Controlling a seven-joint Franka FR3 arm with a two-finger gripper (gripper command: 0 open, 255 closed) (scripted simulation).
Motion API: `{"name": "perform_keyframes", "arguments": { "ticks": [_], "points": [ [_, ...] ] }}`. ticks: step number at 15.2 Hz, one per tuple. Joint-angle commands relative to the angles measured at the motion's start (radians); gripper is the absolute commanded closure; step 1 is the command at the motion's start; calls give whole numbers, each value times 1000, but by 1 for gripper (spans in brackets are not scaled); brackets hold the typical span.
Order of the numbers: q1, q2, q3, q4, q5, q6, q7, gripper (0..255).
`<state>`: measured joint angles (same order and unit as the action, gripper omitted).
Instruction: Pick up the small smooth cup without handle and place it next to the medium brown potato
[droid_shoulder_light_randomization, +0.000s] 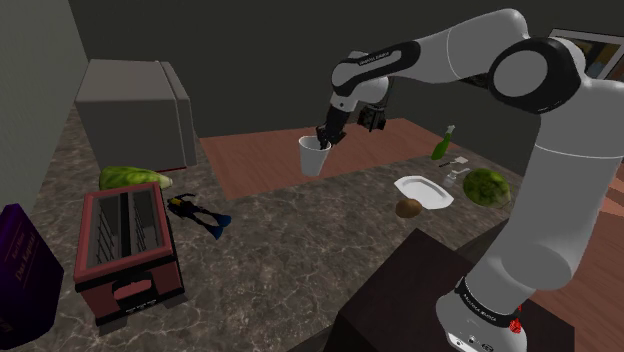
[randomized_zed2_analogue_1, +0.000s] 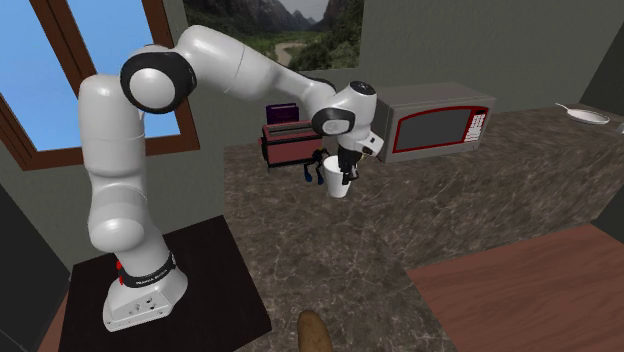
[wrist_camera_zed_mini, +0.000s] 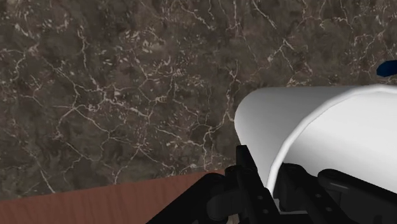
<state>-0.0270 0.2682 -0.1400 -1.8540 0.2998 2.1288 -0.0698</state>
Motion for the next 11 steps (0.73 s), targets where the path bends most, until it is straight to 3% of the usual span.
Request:
{"name": "perform_keyframes", "arguments": {
  "ticks": [1,11],
  "points": [
    [-21,-39,-15,-50,0,3,-39,255],
    [-133,-185,-107,-236,-19,-2,-241,255]
  ]
}}
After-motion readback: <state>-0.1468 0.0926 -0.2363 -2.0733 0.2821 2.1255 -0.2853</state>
